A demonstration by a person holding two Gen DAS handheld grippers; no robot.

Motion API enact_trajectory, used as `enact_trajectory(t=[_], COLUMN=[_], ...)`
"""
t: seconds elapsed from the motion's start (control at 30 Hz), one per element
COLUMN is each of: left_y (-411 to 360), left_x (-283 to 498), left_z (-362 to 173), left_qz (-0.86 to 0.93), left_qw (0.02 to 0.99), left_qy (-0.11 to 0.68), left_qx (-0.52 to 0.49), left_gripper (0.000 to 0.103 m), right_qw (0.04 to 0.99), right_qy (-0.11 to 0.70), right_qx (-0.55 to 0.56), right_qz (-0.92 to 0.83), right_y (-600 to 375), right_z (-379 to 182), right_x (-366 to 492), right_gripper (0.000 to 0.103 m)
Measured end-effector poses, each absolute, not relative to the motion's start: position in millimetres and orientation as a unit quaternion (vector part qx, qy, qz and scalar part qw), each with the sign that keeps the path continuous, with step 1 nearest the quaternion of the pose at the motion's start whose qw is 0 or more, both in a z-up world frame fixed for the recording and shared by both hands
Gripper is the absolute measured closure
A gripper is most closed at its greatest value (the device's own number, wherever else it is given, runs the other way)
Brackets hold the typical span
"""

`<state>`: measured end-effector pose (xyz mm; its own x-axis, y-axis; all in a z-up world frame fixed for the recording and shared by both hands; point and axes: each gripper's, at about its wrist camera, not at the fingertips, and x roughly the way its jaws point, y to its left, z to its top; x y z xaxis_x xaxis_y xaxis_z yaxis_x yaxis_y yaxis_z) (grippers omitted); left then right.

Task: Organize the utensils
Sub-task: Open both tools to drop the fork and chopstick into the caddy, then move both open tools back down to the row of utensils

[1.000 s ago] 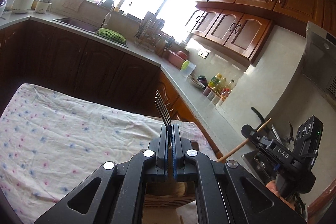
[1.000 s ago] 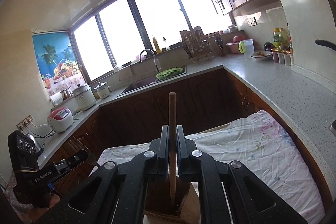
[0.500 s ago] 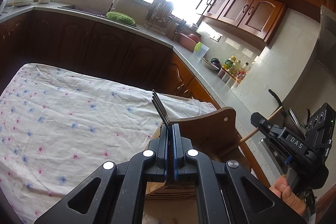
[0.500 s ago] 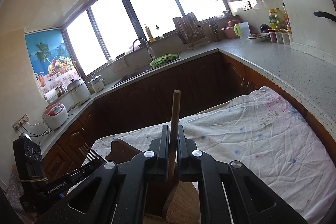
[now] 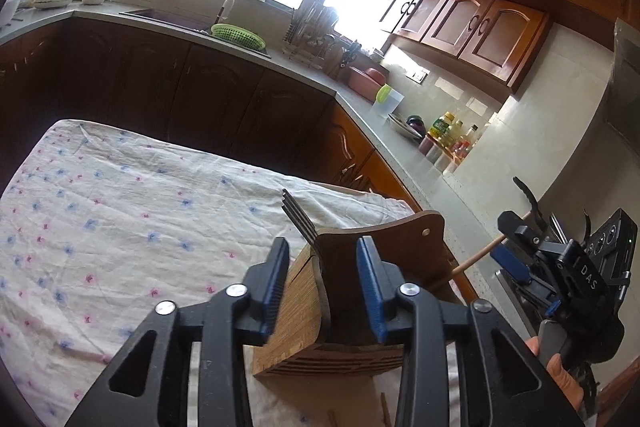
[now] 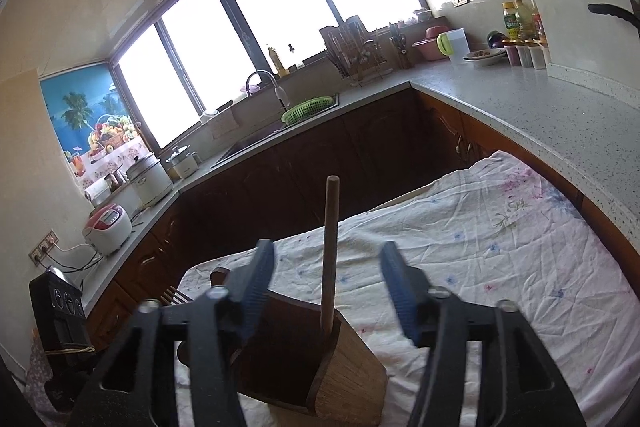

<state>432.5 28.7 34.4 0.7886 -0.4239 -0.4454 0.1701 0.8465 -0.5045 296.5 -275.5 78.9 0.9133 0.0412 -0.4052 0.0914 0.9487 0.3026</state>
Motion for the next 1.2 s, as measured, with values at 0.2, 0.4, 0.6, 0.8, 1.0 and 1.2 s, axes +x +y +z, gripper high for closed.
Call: enact_trajectory(t=[0.2, 0.4, 0.6, 0.8, 1.0, 1.2], left_y=[39, 50, 61, 71, 78, 75], left_x=[401, 361, 306, 244, 193, 166], left_z=[34, 36, 35, 24, 10, 0], left_qz=[-0.150, -0.137, -0.126, -0.112, -0.099, -0.090], left_qw=[0.922, 0.922, 0.921, 0.915, 0.906, 0.899], left_qy=[0.277, 0.278, 0.279, 0.294, 0.316, 0.343], left_qx=[-0.225, -0.230, -0.242, -0.253, -0.265, -0.256], left_gripper=[0.042, 0.030, 0.026, 0.025, 0.024, 0.024], right_qw=[0.967, 0.967, 0.960, 0.957, 0.951, 0.943], right_qy=[0.177, 0.170, 0.186, 0.215, 0.245, 0.278], right_qx=[0.181, 0.189, 0.209, 0.196, 0.186, 0.175], right_qz=[-0.013, -0.009, -0.009, -0.022, -0.035, -0.045], right_y=[-282, -282, -285, -281, -276, -272], right_z=[93, 95, 80, 56, 33, 10], right_x=[269, 233, 189, 143, 102, 72], right_gripper=[0.013, 0.003, 0.002, 0.002, 0.002, 0.002])
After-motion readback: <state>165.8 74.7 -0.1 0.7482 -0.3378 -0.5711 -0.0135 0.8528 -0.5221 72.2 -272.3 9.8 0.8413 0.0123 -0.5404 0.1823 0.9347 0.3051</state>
